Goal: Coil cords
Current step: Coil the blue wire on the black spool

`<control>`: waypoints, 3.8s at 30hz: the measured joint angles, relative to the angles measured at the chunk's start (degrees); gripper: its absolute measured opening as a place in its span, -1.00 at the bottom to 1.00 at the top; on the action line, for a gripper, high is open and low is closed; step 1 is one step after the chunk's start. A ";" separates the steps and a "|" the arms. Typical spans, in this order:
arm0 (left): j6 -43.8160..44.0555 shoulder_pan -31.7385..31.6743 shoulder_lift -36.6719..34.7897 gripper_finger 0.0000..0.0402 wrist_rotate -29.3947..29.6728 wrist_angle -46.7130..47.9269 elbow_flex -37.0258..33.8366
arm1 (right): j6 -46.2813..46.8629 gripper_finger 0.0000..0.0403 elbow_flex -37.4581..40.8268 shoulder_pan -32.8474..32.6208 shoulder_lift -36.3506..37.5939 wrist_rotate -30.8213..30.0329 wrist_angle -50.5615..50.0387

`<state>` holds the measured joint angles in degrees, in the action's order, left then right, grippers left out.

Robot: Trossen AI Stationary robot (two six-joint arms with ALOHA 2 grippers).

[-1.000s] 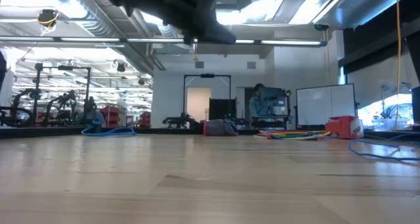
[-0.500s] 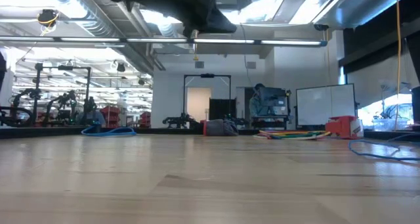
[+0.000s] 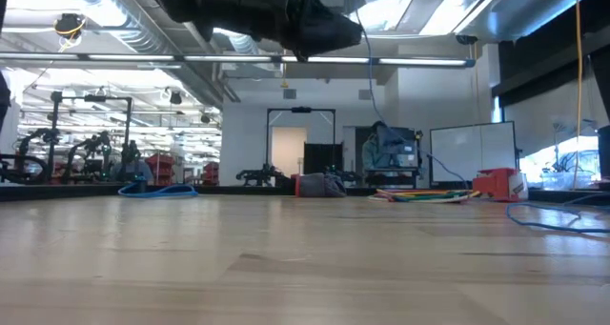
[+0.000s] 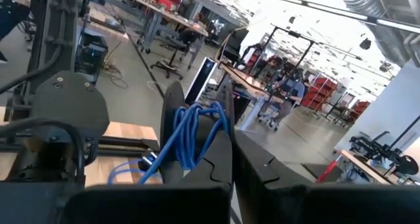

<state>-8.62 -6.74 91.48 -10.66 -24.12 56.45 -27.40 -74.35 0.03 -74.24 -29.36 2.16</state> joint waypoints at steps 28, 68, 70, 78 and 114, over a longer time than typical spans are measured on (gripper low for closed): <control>3.51 0.85 -3.39 -0.41 0.70 -2.23 0.11 | -0.37 -0.99 0.01 0.00 0.07 0.50 -1.02; -1.54 0.06 -12.09 -0.99 27.85 29.73 0.07 | 12.75 -0.98 0.07 -0.07 0.07 14.94 -24.54; -0.54 -0.29 -12.09 -0.99 27.85 30.74 0.07 | 13.90 -0.98 0.07 -0.07 0.09 15.19 -27.34; 0.84 -0.61 -12.09 -0.99 27.95 32.70 0.09 | 16.12 -0.98 0.07 -0.07 0.09 14.93 -32.81; 3.12 8.37 -15.17 -0.98 27.88 17.35 0.09 | 11.88 -0.98 5.38 0.00 -9.98 -2.60 -21.50</control>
<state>-5.50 1.63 76.31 17.22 -6.77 56.53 -15.52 -68.97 0.03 -84.21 -31.97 -19.34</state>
